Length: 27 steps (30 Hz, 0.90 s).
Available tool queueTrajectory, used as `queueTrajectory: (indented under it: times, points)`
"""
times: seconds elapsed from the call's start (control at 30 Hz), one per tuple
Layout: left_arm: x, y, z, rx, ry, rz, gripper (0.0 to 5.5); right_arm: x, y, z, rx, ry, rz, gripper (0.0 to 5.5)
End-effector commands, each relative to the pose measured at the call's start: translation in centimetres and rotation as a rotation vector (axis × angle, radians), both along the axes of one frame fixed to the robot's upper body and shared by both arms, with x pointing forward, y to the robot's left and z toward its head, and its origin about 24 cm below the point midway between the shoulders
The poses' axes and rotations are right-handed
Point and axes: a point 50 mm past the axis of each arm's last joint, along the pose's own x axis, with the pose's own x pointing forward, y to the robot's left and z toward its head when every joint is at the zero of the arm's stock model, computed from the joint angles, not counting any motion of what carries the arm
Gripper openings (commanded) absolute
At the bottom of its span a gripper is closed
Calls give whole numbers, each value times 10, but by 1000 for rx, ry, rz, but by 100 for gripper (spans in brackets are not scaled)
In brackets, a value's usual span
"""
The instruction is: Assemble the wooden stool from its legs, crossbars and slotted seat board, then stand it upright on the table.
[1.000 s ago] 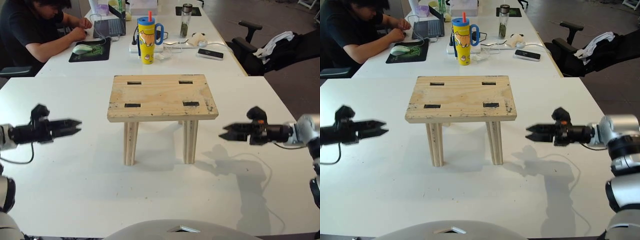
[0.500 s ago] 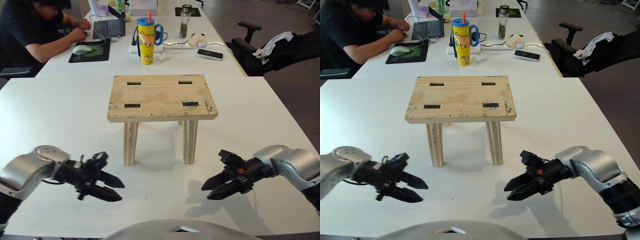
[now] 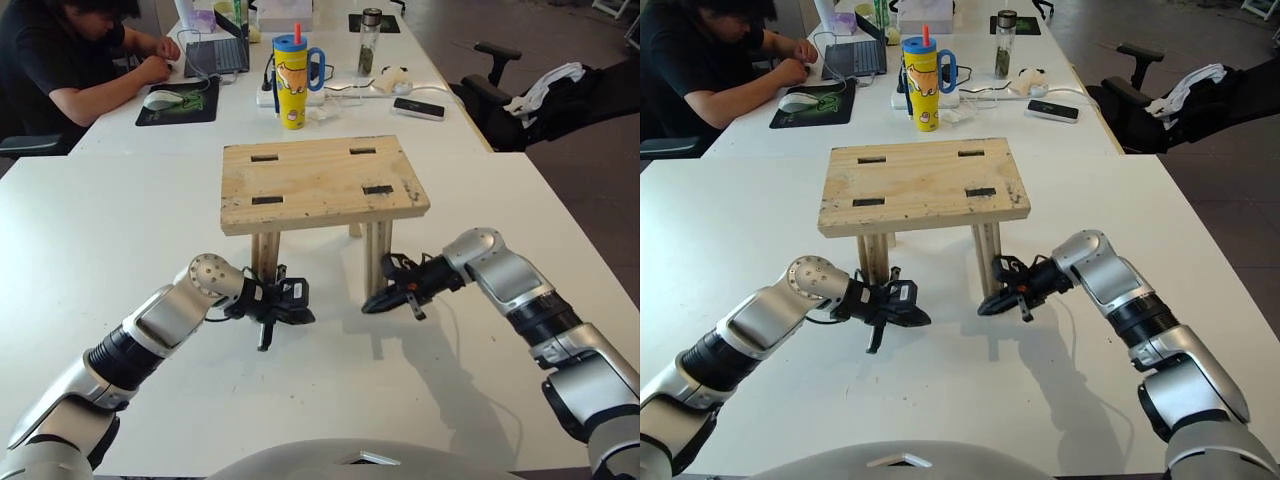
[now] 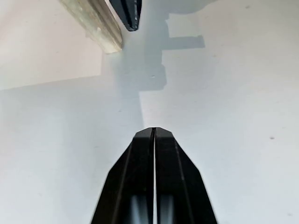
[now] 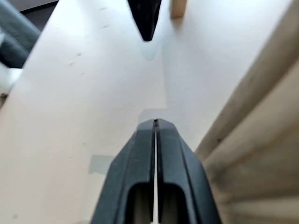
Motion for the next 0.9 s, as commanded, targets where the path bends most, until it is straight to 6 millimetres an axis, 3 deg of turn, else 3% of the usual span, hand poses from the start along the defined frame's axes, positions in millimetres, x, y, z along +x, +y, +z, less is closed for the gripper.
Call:
queueTrajectory:
  times: [0.03,0.23,0.37,0.6,0.7,0.8,0.9]
  points:
    - [45,17,0,78,-143,142,1,44,15,15,-17,-353,-117,0]
    - [110,45,1,188,-336,360,1,81,43,24,-147,-752,-201,0]
    - [133,56,9,298,-519,454,1,91,68,25,-105,-804,-362,0]
    - [145,38,24,266,-646,480,1,96,83,18,-84,-850,-615,0]
    - [143,20,26,64,-607,468,1,92,81,8,-36,-794,-669,0]
    - [132,12,16,-152,-524,449,1,86,75,-5,12,-720,-690,0]
    - [110,16,-16,-256,-461,429,1,78,59,-23,39,-649,-726,0]
